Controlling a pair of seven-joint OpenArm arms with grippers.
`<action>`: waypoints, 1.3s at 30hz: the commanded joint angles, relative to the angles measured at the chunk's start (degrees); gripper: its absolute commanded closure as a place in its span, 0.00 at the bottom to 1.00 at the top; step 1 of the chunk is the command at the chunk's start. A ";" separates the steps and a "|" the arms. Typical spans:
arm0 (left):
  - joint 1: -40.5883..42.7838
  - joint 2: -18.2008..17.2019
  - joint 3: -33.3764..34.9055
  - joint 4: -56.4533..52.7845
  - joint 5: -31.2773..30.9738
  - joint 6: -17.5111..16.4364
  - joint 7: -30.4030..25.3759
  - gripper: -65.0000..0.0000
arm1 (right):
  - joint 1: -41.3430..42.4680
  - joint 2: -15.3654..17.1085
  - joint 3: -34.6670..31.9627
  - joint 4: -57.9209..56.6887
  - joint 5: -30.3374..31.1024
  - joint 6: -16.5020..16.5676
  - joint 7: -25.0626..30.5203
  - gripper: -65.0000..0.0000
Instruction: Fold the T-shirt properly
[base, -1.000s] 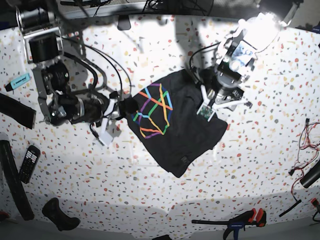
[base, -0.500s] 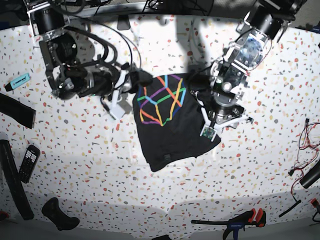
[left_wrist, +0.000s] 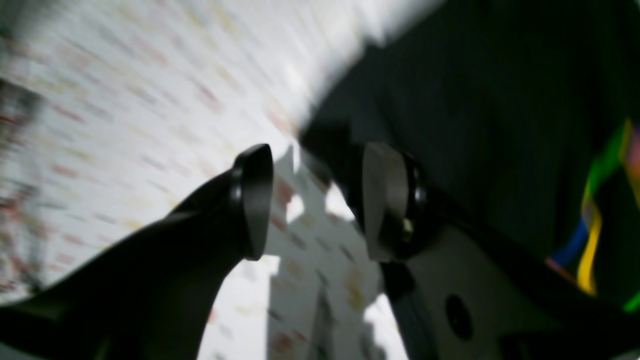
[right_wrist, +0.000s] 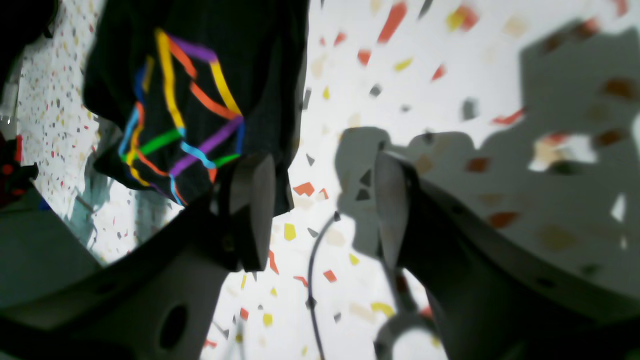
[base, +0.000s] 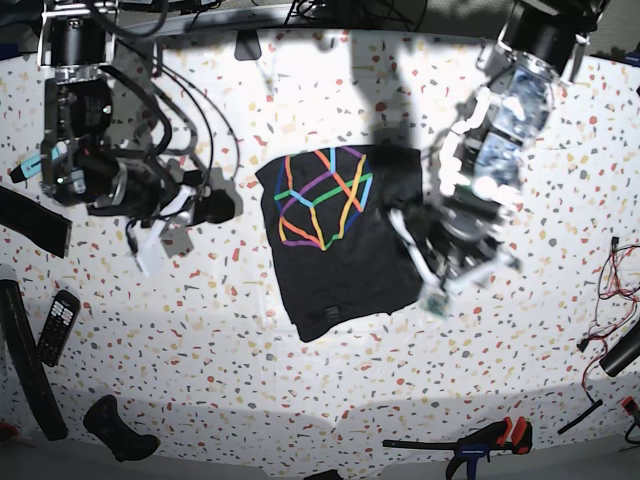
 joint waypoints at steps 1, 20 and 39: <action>0.15 -0.37 -2.32 2.01 0.02 0.26 -0.48 0.57 | 0.90 0.70 1.57 2.16 0.98 0.30 -0.17 0.52; 43.78 -11.91 -31.26 29.05 -7.74 -6.71 -0.83 0.57 | -34.18 0.42 20.33 26.14 1.20 0.30 -4.68 0.52; 71.25 -4.39 -31.82 6.19 -5.75 -22.69 -15.43 0.57 | -58.07 -6.80 20.52 17.09 -8.24 0.30 11.04 0.52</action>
